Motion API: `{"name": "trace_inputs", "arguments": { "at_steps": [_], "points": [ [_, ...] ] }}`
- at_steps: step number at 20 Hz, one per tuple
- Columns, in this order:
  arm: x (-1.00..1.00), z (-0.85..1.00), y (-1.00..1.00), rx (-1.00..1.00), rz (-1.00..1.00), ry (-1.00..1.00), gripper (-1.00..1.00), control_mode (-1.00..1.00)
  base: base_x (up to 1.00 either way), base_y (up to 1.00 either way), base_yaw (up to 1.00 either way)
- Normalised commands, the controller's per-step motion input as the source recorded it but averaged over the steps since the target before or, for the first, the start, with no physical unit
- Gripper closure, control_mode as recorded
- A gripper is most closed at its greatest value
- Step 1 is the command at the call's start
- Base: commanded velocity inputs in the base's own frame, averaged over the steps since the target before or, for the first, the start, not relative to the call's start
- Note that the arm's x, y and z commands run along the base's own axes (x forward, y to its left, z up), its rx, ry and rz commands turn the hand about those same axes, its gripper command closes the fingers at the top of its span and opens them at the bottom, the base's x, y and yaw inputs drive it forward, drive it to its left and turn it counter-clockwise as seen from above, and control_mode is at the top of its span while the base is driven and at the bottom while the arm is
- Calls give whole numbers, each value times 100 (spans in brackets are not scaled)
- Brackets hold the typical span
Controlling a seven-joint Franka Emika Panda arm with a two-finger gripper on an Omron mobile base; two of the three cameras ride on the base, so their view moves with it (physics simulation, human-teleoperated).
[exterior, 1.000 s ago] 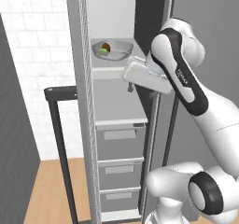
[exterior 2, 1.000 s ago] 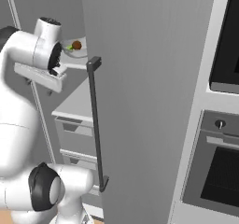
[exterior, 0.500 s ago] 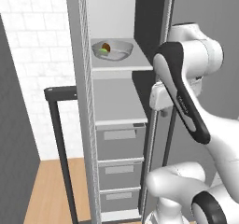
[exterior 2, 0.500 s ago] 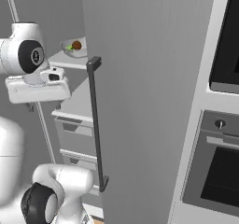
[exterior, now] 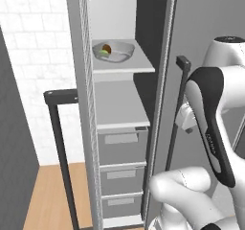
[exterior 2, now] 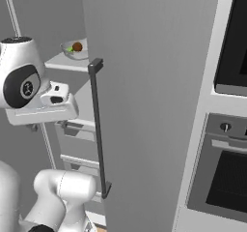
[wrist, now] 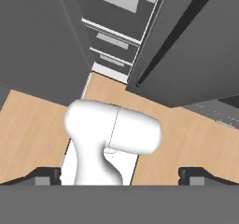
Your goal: Take the meat container that has the fish and place it on the second highest rack of the freezer. Then take the vegetable container that has the mushroom and lemon wedge and place it on the highest rack of the freezer.
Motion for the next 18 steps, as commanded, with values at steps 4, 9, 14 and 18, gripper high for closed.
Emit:
{"name": "trace_inputs", "arguments": {
  "at_steps": [4,9,14,18],
  "points": [
    [0,0,0,0,0,0,-100,100,-82,-53,-36],
    [0,0,0,0,0,0,-100,100,-81,-63,-35],
    [0,0,0,0,0,0,-100,100,-27,-51,-46],
    [0,0,0,0,0,0,-100,100,0,-85,-44]
  ]
}}
